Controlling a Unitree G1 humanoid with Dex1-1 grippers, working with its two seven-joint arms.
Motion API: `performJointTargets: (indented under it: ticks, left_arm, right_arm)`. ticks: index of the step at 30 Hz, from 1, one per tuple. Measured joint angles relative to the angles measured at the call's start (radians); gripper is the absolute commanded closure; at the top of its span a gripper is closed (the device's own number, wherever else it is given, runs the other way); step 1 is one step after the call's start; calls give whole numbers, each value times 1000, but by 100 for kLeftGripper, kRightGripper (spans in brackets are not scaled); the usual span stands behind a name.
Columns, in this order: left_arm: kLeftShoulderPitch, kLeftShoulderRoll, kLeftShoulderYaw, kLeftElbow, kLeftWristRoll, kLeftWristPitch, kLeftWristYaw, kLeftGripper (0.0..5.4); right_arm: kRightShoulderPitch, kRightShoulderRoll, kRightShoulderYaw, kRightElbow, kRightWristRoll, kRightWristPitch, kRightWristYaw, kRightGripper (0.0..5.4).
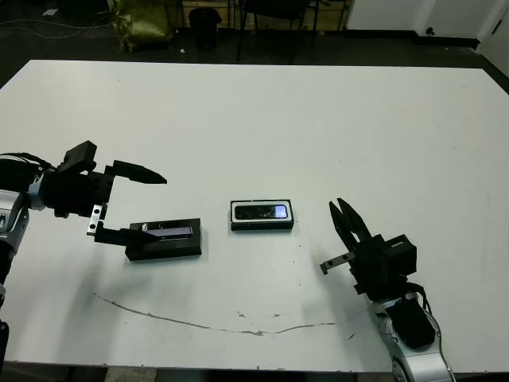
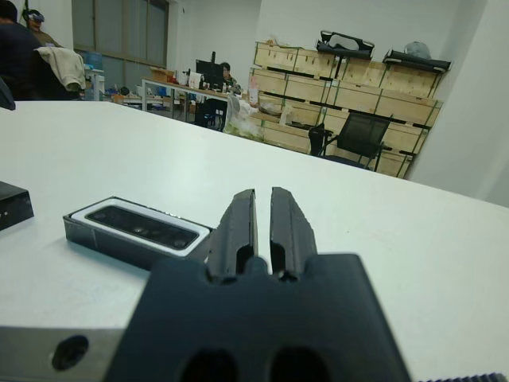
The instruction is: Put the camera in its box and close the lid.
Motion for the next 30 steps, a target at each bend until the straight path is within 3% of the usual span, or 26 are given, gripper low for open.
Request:
performJointTargets:
  ticks: [11, 24, 30]
  left_arm:
    - [32, 0, -12, 5, 4, -44, -2, 1]
    - [34, -1, -10, -47, 173, -107, 26, 1]
    - [33, -18, -2, -21, 185, -115, 20, 1]
  right_arm:
    - [2, 0, 6, 7, -24, -1, -17, 540]
    - [8, 5, 9, 21, -16, -2, -18, 540]
    - [11, 4, 9, 20, -20, -1, -19, 540]
